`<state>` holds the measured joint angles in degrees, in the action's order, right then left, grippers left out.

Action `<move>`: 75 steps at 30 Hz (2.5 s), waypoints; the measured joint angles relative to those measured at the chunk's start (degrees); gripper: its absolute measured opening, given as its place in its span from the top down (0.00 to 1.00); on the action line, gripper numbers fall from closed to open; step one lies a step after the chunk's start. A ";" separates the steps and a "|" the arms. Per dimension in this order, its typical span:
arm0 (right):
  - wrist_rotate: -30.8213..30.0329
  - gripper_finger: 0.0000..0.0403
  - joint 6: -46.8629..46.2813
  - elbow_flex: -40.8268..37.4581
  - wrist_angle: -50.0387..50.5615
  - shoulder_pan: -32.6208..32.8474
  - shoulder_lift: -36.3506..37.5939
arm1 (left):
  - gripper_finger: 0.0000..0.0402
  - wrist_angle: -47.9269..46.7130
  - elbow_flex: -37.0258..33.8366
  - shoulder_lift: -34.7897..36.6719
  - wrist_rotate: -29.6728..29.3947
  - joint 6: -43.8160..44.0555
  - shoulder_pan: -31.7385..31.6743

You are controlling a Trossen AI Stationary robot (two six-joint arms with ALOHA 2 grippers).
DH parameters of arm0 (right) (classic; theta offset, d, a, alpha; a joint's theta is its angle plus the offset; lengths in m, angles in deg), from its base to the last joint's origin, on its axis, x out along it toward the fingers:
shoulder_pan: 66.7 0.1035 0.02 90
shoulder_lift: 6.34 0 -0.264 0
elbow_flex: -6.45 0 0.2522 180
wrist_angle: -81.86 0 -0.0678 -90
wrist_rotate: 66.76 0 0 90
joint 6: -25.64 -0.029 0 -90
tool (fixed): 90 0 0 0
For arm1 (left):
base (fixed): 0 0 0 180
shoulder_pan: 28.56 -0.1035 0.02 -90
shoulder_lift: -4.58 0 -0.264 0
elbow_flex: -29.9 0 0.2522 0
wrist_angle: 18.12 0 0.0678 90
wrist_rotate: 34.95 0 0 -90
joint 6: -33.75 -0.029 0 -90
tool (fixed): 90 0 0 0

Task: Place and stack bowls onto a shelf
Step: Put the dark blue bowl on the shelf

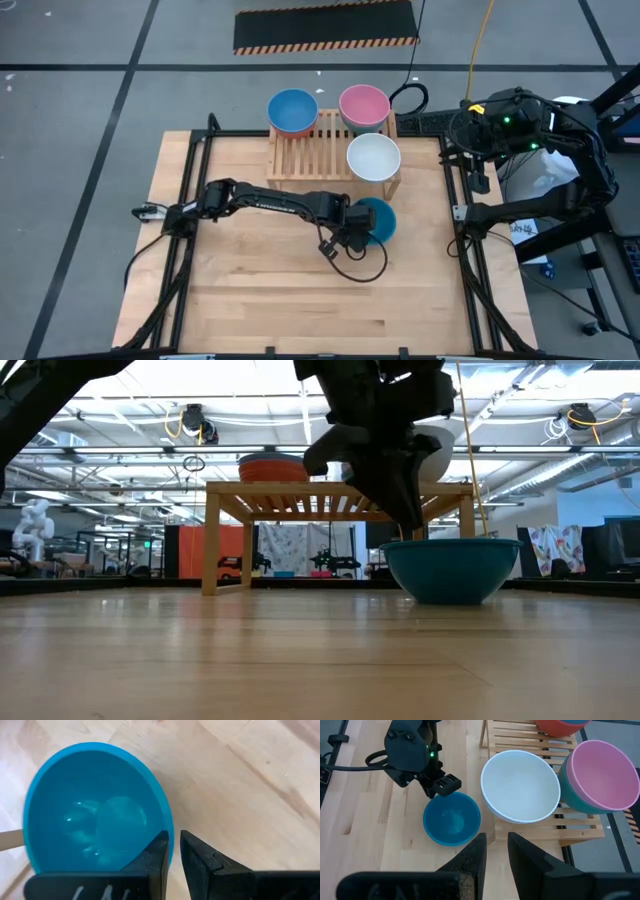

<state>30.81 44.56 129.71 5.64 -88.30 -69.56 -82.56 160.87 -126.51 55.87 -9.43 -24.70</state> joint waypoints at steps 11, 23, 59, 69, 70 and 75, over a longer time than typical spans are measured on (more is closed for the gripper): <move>0.00 0.81 0.30 0.00 0.00 0.00 0.01 | 0.86 1.13 0.08 -1.28 0.69 -0.21 -0.78; -0.02 0.81 0.34 0.00 0.00 0.00 0.13 | 0.86 1.14 0.00 -1.70 0.71 0.02 -1.49; 0.00 0.81 0.21 0.00 0.00 0.02 0.13 | 0.86 3.23 0.01 -1.12 -0.42 8.07 -2.91; -0.01 0.81 0.21 0.01 0.00 0.00 0.13 | 0.98 -0.15 1.01 -1.05 -0.41 6.03 -0.24; -0.02 0.81 0.21 0.02 0.00 0.00 0.13 | 0.98 0.05 1.01 -1.05 -0.62 6.09 -0.18; 0.00 0.81 -0.83 0.01 0.00 0.01 0.11 | 0.92 1.31 1.01 -1.05 -3.03 6.18 -0.23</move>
<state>30.81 43.73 129.71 5.64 -88.30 -69.45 -81.25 161.87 -127.56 52.85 -3.25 -24.93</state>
